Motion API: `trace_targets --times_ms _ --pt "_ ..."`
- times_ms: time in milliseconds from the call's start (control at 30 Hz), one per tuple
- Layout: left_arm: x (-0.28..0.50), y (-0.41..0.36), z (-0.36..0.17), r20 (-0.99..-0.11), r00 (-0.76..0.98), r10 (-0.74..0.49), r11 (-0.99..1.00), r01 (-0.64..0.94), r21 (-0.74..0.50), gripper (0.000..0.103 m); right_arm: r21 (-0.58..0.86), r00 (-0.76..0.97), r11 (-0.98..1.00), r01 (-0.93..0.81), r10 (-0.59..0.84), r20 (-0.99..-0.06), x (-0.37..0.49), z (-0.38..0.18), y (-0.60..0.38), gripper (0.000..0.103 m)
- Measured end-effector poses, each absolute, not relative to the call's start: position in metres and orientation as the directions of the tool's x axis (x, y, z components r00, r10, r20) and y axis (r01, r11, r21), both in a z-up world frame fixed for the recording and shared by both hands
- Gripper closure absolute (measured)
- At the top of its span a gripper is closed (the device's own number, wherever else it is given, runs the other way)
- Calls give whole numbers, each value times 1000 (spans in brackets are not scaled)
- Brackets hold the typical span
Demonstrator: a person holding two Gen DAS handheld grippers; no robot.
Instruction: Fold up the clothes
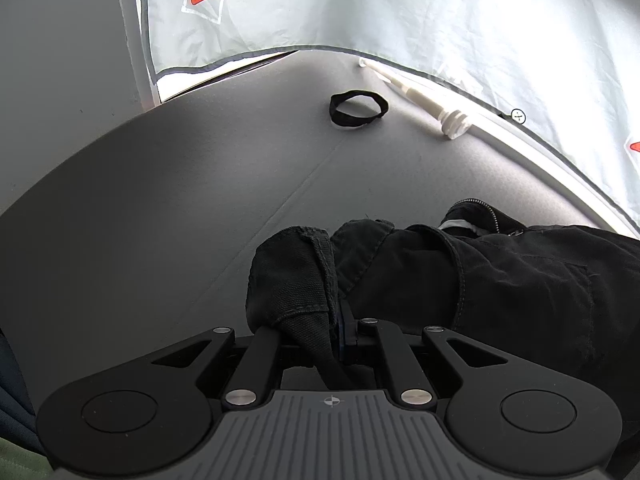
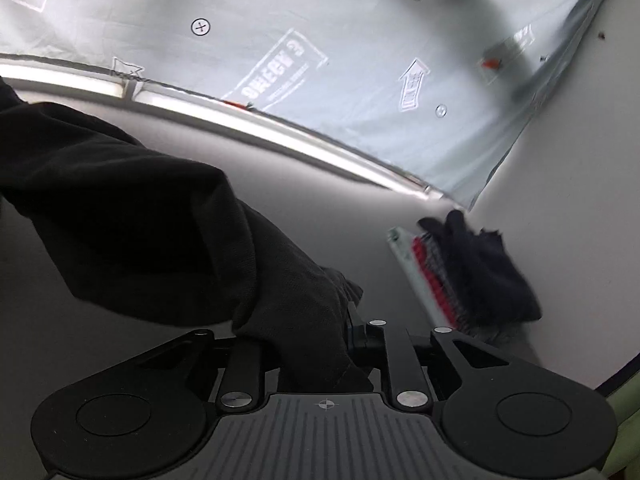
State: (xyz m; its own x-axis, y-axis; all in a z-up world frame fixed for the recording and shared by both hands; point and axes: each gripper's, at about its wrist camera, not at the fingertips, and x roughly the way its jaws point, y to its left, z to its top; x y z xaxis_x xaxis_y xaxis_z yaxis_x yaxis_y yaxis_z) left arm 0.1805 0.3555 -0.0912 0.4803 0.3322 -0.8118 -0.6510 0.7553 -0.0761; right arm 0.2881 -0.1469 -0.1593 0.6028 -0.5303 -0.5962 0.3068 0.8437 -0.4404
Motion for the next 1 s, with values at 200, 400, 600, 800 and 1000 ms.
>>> trace_targets --times_ms 200,400,600,800,1000 --pt "182 357 -94 -817 472 331 754 -653 -72 93 -292 644 906 308 -424 -637 230 -159 -110 26" --pt "181 367 -93 -821 489 295 769 -631 -100 93 -440 630 819 369 -568 -529 250 -156 -112 35" --pt "180 373 -94 -825 499 265 773 -622 -128 92 -520 533 691 502 -721 -443 267 -137 -145 32" --pt "182 378 -95 -831 500 244 780 -611 -139 92 -397 693 864 308 -490 -529 244 -142 -99 6" --pt "183 383 -93 -831 505 233 771 -617 -158 92 -667 830 744 -30 -354 -432 267 -178 -12 0"
